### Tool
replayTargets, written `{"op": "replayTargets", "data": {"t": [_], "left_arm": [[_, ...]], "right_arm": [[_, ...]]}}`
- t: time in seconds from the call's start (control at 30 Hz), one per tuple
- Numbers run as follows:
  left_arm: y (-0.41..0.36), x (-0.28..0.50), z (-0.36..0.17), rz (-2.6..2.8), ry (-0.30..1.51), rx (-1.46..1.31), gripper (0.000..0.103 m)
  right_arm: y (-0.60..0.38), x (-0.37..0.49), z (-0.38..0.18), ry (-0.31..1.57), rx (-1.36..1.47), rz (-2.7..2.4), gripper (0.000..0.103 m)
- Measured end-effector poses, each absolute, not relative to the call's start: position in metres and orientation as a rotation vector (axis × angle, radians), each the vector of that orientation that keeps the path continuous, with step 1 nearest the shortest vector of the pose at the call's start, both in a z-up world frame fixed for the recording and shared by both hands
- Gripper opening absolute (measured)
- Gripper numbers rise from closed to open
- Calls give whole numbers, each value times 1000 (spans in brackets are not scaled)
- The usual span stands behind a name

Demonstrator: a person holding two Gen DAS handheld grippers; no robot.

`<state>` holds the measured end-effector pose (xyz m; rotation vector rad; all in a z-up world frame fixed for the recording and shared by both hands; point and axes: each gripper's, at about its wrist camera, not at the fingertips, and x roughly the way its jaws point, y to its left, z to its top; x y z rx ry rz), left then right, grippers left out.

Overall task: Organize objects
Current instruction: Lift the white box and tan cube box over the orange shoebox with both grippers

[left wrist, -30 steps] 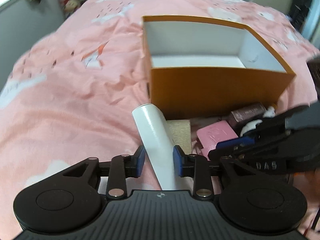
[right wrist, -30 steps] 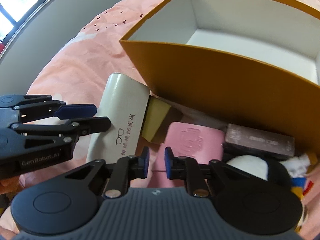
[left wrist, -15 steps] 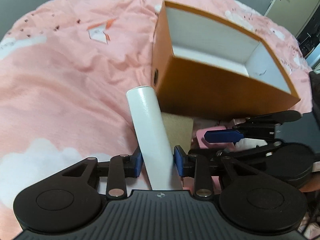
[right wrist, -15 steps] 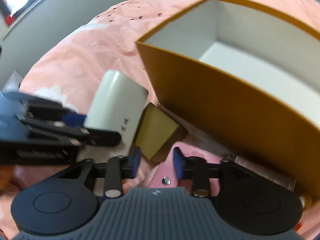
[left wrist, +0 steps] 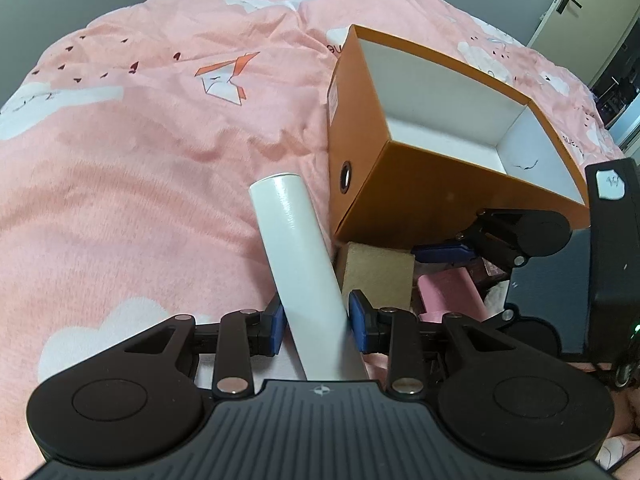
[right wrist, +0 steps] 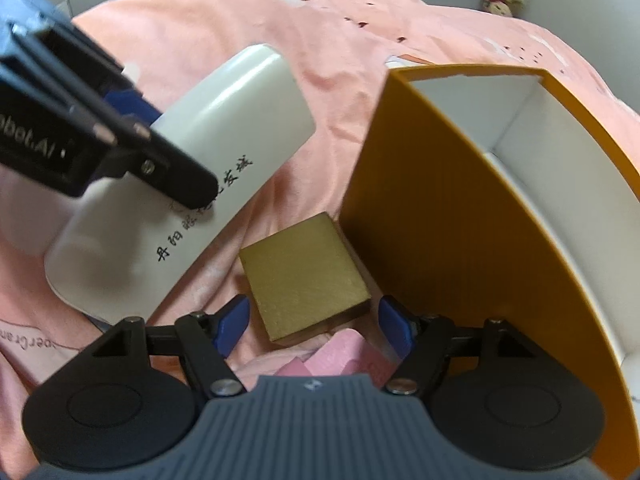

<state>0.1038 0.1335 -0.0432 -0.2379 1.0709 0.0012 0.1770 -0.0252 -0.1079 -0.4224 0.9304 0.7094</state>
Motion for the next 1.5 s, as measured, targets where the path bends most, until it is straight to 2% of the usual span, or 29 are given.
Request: {"op": "replayTargets", "data": {"t": [0.13,0.2,0.37,0.6,0.83,1.13,1.3,1.5], "left_arm": [[137,102,-45,-12,1067,-249,38],[138,100,-44,-15,1062,-253,37],[135,95,-40,-25,1037,-249,37],[125,84,-18,-45,959,-225,35],[112,83,25,-134,864,-193,32],[74,153,87,-289,765,-105,32],[55,224,69,-306,837,-86,32],[51,300,-10,-273,1034,-153,32]], "right_arm": [[-19,177,-115,915,-463,711,71],[-18,177,-117,901,-483,704,66],[-26,176,-109,891,-427,702,66],[-54,157,-70,842,-330,642,65],[-86,123,-13,749,-238,572,65],[-139,156,39,644,-208,395,65],[-176,211,23,706,-104,310,65],[-202,267,-29,829,-12,280,65]]}}
